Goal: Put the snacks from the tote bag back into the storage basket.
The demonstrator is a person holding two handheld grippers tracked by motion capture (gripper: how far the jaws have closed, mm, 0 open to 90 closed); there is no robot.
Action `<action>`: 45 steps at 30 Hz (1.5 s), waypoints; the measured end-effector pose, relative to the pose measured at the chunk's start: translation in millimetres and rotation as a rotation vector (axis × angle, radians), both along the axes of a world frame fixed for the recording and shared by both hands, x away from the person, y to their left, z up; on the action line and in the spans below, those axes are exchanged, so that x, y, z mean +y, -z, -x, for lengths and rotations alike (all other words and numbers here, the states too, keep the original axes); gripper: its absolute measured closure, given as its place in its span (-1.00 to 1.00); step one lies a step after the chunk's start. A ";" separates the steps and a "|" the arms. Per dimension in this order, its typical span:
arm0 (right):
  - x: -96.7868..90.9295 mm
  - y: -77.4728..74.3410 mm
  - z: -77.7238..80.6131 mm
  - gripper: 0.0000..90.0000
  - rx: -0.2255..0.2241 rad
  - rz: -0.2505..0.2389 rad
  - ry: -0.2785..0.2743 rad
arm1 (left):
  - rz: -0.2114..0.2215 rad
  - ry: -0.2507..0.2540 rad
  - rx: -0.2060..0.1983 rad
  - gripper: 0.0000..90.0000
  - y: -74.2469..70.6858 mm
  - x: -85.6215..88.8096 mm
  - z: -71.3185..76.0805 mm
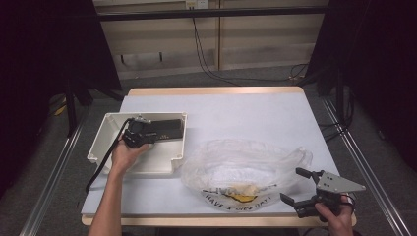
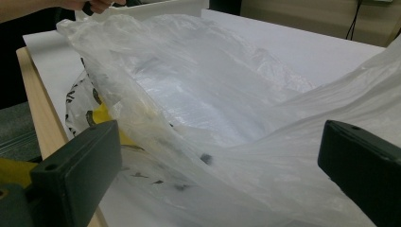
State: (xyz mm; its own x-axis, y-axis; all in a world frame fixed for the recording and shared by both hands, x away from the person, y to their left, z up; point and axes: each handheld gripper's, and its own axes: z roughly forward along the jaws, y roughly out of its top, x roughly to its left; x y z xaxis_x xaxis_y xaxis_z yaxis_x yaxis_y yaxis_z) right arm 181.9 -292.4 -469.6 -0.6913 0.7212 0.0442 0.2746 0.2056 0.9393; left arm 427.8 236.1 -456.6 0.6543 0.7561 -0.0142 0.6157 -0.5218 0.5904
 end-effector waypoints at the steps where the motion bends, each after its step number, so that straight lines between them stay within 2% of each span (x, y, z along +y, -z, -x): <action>1: 0.0 0.0 0.0 -1.00 0.000 0.000 0.000 | 0.006 -0.005 0.001 1.00 -0.3 -0.8 -0.6; 5: -0.3 -0.6 1.1 -1.00 -0.002 0.002 -0.008 | 0.015 -0.005 -0.004 1.00 -1.0 -2.4 -2.7; 7: 0.2 -0.8 1.5 -0.99 0.000 0.004 -0.003 | 0.003 -0.005 -0.008 1.00 -1.4 -2.7 -3.6; 14: 2.4 -1.7 3.4 -1.00 -0.004 0.007 -0.007 | 0.022 -0.023 0.000 1.00 0.1 -2.6 -6.0; 16: 2.7 -2.1 4.1 -1.00 -0.005 0.010 -0.004 | 0.024 -0.028 -0.010 1.00 0.7 -3.0 -5.6; 18: 2.9 -2.5 4.6 -0.99 -0.006 0.007 -0.001 | 0.019 -0.017 -0.007 1.00 -0.1 -2.6 -4.7; 19: 2.9 -2.5 4.6 -0.99 -0.006 0.007 -0.001 | 0.003 -0.016 -0.010 1.00 -1.0 -2.3 -4.2; 21: 2.9 -2.5 4.6 -0.99 -0.005 0.009 0.000 | 0.018 -0.025 -0.015 0.93 -2.5 -1.9 -2.1; 24: 2.9 -2.4 4.7 -1.00 -0.006 0.007 0.001 | 0.031 -0.006 -0.021 0.75 -9.3 2.2 2.4; 27: 2.3 -2.7 5.1 -0.99 -0.008 0.009 -0.002 | 0.055 0.011 -0.053 0.49 -18.6 6.3 9.5; 28: 2.3 -2.8 5.1 -0.99 -0.008 0.008 -0.001 | 0.048 0.012 -0.069 0.43 -21.7 8.3 11.7; 29: 2.3 -2.8 5.0 -1.00 -0.008 0.009 -0.007 | 0.047 0.029 -0.069 0.19 -25.1 10.8 13.5; 30: 2.3 -2.8 5.0 -1.00 -0.008 0.009 -0.007 | 0.046 0.028 -0.082 0.19 -27.0 12.3 15.4; 32: 2.7 -3.0 5.4 -1.00 -0.006 0.010 -0.001 | 0.049 0.047 -0.113 -0.01 -32.3 16.2 20.8; 35: 3.2 -3.1 5.5 -1.00 -0.005 0.009 0.003 | 0.066 0.052 -0.137 -0.38 -38.6 22.4 27.3; 36: 2.9 -3.2 5.5 -1.00 -0.010 0.010 0.003 | 0.077 0.051 -0.140 -0.60 -40.7 25.1 29.6; 37: 2.9 -3.2 5.5 -1.00 -0.010 0.010 0.003 | 0.077 0.049 -0.142 -0.60 -43.4 28.2 31.9; 39: 2.5 -3.2 5.6 -1.00 -0.011 0.013 0.005 | 0.091 0.056 -0.166 -0.78 -48.5 35.4 36.8; 40: 2.6 -3.3 5.7 -1.00 -0.008 0.010 0.008 | 0.093 0.058 -0.176 -0.80 -51.4 39.1 39.5; 43: 2.8 -3.4 5.6 -1.00 -0.007 0.010 0.011 | 0.116 0.099 -0.194 -0.92 -59.4 49.0 47.5; 45: 2.8 -3.3 5.4 -0.99 -0.011 0.013 0.007 | 0.116 0.085 -0.217 -0.92 -65.4 54.6 52.0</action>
State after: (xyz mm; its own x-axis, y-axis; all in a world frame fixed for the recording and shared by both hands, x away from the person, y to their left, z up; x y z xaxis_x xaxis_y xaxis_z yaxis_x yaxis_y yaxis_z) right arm 176.5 -289.6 -466.3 -0.6867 0.7264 0.0268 0.2653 0.2161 0.9396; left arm 375.9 290.7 -391.2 0.7125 0.6999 0.0497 0.4253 -0.4872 0.7628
